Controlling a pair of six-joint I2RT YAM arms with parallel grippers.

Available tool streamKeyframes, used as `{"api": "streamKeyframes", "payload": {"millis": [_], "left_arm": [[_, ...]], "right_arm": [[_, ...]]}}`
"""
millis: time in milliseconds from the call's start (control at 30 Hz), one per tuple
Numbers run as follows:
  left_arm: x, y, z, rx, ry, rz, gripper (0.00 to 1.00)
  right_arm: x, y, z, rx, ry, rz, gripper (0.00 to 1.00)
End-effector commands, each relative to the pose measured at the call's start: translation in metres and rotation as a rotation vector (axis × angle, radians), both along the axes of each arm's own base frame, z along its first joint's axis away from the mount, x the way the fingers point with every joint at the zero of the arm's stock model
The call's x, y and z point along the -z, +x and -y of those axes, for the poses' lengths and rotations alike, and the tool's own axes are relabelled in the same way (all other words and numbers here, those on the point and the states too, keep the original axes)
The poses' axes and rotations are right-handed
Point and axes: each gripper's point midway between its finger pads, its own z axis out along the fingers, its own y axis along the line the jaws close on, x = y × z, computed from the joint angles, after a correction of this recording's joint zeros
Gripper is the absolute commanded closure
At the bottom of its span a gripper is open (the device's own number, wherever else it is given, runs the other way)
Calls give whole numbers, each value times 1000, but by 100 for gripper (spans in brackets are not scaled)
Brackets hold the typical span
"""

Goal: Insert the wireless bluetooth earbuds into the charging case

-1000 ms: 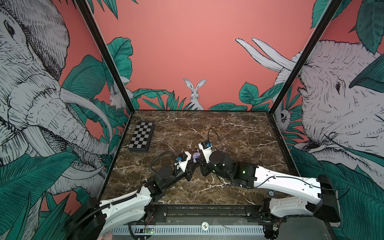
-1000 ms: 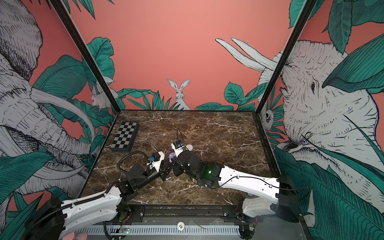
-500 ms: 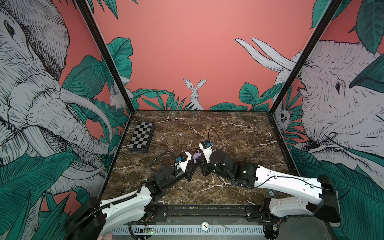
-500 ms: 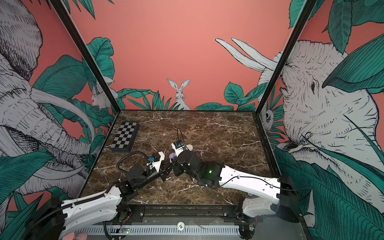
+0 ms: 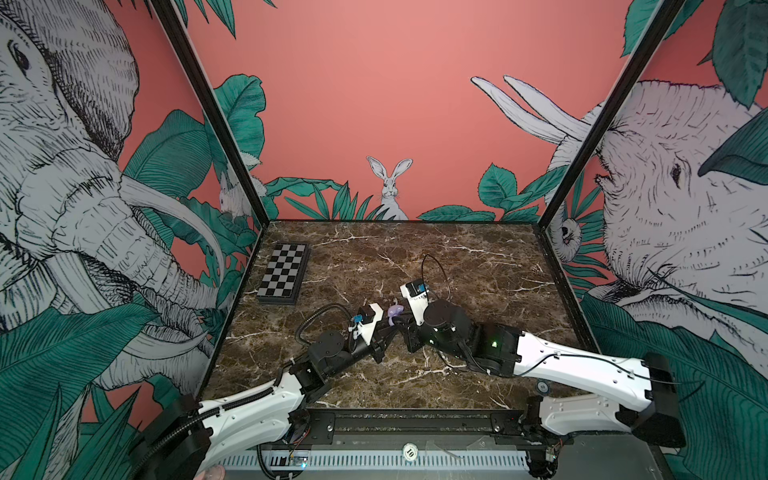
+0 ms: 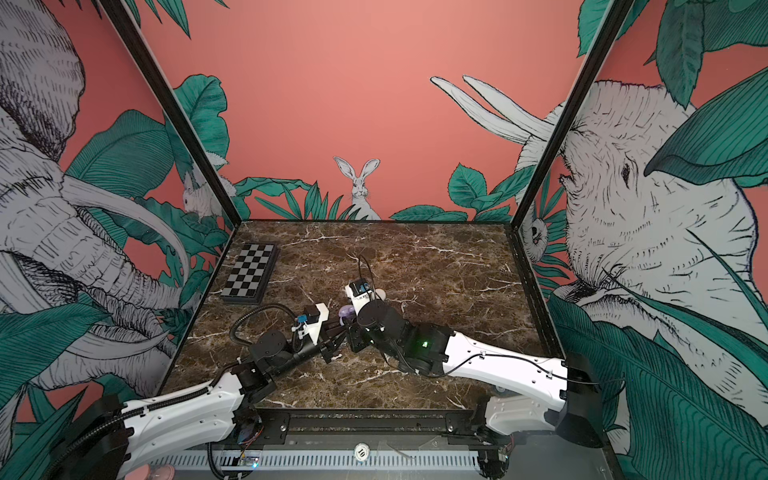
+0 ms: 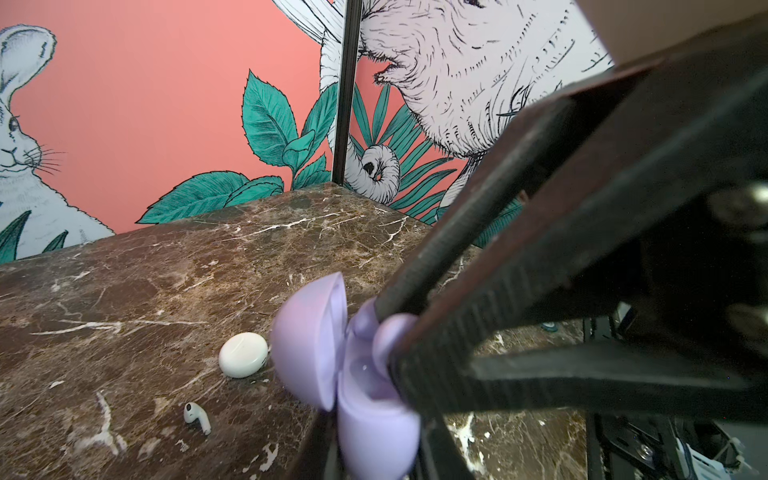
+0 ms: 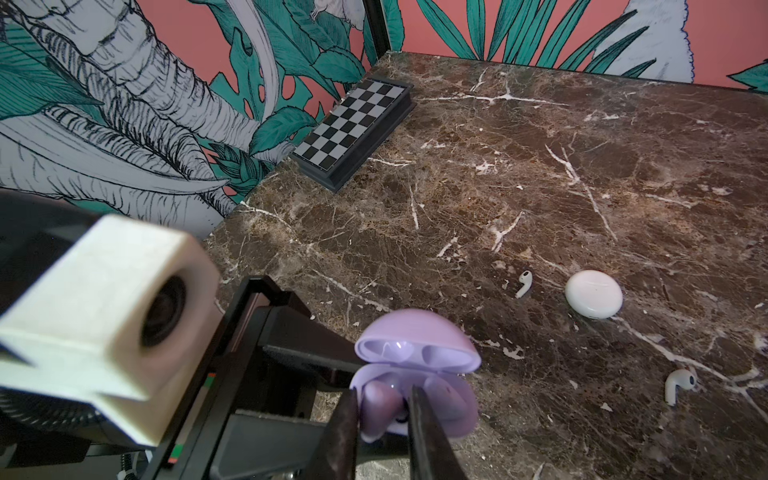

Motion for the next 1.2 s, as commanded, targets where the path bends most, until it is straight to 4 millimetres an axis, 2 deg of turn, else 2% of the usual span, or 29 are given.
{"api": "streamKeyframes", "payload": {"millis": [0, 700, 1167], "left_arm": [[-32, -4, 2, 20, -74, 69, 100], [-30, -4, 2, 17, -72, 63, 100], [-32, -3, 3, 20, -70, 63, 100]], "right_arm": [[-16, -1, 1, 3, 50, 4, 77], [-32, -3, 7, 6, 81, 16, 71], [-50, -15, 5, -28, 155, -56, 60]]}}
